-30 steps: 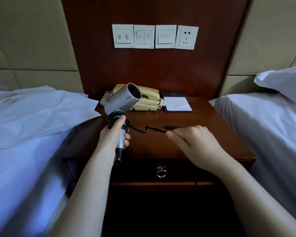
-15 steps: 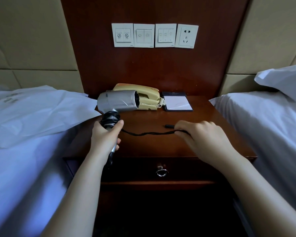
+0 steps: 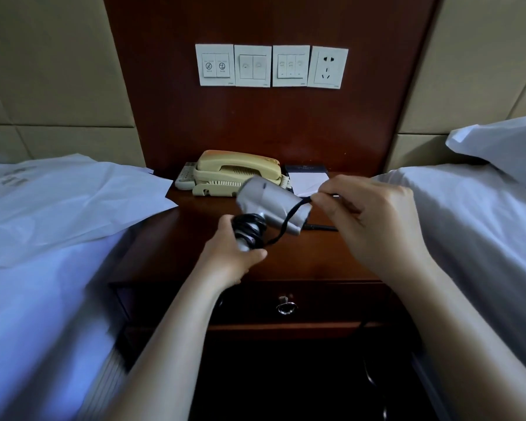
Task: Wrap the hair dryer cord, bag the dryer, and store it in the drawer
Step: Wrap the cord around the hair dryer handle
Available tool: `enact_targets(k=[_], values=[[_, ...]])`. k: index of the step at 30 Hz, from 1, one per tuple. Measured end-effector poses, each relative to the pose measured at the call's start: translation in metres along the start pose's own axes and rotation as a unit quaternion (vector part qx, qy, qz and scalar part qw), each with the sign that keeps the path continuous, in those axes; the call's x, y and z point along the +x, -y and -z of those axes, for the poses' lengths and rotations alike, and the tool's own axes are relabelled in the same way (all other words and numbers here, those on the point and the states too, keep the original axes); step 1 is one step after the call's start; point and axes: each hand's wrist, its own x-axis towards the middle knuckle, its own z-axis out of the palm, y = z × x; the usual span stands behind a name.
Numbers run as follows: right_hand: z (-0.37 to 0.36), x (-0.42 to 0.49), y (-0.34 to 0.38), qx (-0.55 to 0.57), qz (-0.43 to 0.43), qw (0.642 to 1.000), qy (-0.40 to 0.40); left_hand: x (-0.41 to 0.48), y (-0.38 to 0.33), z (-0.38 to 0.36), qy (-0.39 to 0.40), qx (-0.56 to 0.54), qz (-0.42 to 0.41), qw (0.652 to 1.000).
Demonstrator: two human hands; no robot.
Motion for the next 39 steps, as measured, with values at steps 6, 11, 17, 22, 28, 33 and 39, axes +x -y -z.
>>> enact_targets(k=[6, 11, 17, 22, 28, 33, 39], values=[[0.002, 0.008, 0.013, 0.017, 0.026, 0.999, -0.007, -0.012, -0.012, -0.007, 0.047, 0.004, 0.014, 0.999], [-0.004, 0.011, 0.024, 0.030, 0.043, 0.999, 0.005, -0.020, -0.023, -0.013, 0.067, -0.006, 0.031, 0.997], [-0.009, 0.011, 0.026, 0.043, 0.037, 0.998, 0.034, -0.023, -0.021, -0.020, 0.070, 0.053, -0.018, 0.996], [-0.004, 0.013, 0.003, 0.072, -0.081, 0.992, 0.071, -0.027, -0.023, -0.016, 0.065, 0.097, -0.038, 0.992], [-0.006, 0.006, -0.040, 0.079, -0.156, 0.978, 0.115, -0.022, -0.020, -0.008, 0.070, 0.084, -0.074, 0.991], [-0.006, -0.011, -0.071, 0.168, -0.195, 0.945, 0.204, -0.022, -0.013, 0.004, 0.147, -0.010, -0.045, 0.988], [-0.010, -0.022, -0.082, 0.267, -0.298, 0.892, 0.208, -0.027, -0.013, 0.004, 0.254, -0.140, -0.046, 0.956]])
